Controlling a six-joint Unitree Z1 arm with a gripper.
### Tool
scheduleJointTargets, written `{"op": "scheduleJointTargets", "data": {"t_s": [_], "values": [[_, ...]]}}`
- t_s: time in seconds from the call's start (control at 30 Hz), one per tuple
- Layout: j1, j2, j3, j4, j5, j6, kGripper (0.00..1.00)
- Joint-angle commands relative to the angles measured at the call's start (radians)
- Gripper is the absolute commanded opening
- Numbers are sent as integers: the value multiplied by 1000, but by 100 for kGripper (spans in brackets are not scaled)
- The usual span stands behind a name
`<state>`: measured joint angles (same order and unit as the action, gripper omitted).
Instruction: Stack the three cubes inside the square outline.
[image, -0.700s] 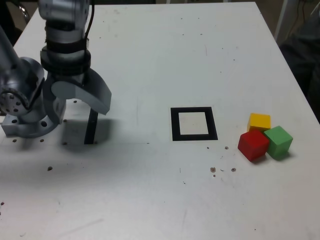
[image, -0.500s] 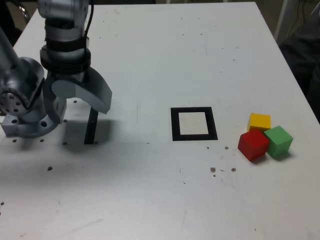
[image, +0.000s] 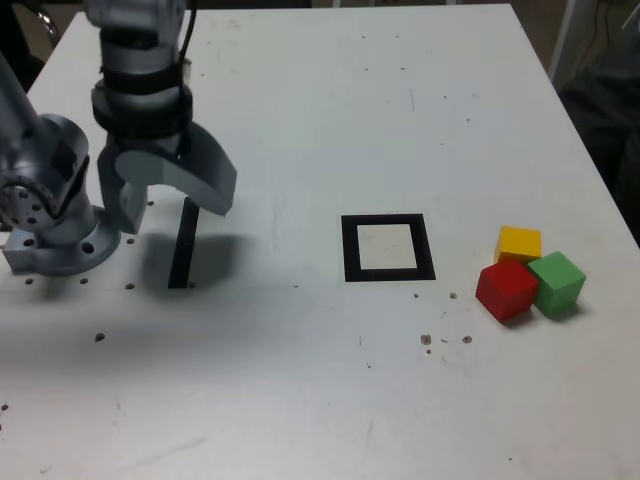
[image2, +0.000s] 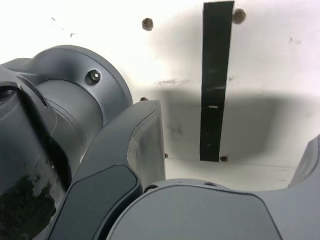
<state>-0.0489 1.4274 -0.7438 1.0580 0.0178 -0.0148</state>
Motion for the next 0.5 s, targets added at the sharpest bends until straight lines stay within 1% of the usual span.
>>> {"op": "scheduleJointTargets", "data": {"t_s": [0.0, 0.1, 0.3, 0.47], "values": [[1, 43, -76, 26, 48, 71, 98], [0, 90, -180, 46, 79, 168, 97], [-2, 204, -409, 113, 99, 333, 97], [-7, 275, -552, 154, 139, 440, 98]]}}
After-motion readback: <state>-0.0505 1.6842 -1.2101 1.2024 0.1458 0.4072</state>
